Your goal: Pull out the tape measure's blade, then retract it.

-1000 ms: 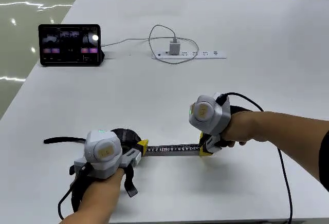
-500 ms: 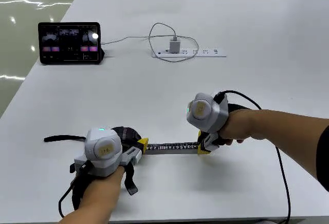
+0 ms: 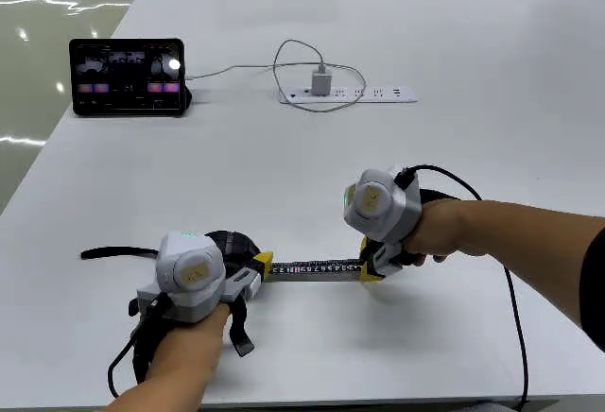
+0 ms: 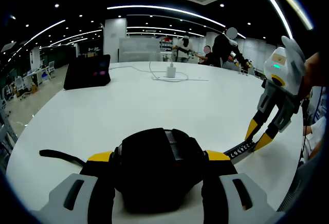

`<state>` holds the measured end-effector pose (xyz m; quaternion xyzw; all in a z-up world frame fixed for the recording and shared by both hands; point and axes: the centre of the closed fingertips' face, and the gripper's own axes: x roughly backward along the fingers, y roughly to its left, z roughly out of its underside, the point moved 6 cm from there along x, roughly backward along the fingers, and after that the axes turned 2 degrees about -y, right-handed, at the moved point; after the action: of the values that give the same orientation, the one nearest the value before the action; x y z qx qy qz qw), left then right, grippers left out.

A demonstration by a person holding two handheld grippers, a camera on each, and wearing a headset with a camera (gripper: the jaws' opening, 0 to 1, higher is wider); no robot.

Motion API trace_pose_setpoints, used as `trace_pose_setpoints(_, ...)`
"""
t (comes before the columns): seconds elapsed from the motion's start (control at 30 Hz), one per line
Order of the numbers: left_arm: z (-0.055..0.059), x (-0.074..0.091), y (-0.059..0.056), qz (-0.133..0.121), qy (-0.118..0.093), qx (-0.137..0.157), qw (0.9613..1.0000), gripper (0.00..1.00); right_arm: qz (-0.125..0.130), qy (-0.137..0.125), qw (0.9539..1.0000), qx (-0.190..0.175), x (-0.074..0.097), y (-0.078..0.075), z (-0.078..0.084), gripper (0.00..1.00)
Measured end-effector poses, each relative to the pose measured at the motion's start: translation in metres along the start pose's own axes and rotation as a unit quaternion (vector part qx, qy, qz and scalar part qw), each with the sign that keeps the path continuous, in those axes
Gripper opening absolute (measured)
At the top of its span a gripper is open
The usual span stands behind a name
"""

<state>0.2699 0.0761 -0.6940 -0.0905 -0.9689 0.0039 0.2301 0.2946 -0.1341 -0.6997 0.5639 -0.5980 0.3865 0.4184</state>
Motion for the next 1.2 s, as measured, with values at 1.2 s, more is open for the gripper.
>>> trace_pose_setpoints(1.2,0.0,-0.001,0.001,0.002,0.003,0.003,1.0,0.64,-0.001,-0.017,0.9998,0.005,-0.007,0.0,-0.013,0.11)
